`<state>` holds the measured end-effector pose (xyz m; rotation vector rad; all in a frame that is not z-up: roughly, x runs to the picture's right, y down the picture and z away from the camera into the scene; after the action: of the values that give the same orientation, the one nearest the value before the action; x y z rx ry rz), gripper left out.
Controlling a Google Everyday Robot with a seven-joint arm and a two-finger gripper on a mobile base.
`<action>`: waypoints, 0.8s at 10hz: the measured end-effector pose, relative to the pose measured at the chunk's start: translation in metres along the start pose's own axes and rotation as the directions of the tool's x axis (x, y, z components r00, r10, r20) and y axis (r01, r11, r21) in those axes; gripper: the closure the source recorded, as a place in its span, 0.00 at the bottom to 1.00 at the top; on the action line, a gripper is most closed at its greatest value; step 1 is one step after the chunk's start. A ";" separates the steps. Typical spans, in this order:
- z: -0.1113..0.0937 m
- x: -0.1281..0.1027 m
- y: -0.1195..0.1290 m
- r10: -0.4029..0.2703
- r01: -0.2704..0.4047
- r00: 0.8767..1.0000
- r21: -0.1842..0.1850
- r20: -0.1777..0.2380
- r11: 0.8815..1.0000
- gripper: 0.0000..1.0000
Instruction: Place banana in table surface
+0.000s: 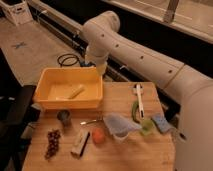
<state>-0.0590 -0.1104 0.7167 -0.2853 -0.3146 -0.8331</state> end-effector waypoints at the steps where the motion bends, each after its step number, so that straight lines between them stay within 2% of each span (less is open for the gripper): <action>1: 0.013 -0.002 -0.013 -0.030 0.030 1.000 -0.009 0.007 1.000 0.38; 3: 0.041 -0.011 -0.034 -0.094 0.095 0.995 -0.034 0.030 0.995 0.38; 6: 0.079 -0.024 -0.060 -0.146 0.149 0.987 -0.052 0.064 0.987 0.38; 7: 0.088 -0.022 -0.066 -0.141 0.144 0.988 -0.046 0.070 0.988 0.38; 8: 0.098 -0.018 -0.072 -0.129 0.131 0.987 -0.021 0.093 0.991 0.38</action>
<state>-0.1411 -0.1079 0.8087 -0.3312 -0.4113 -0.9550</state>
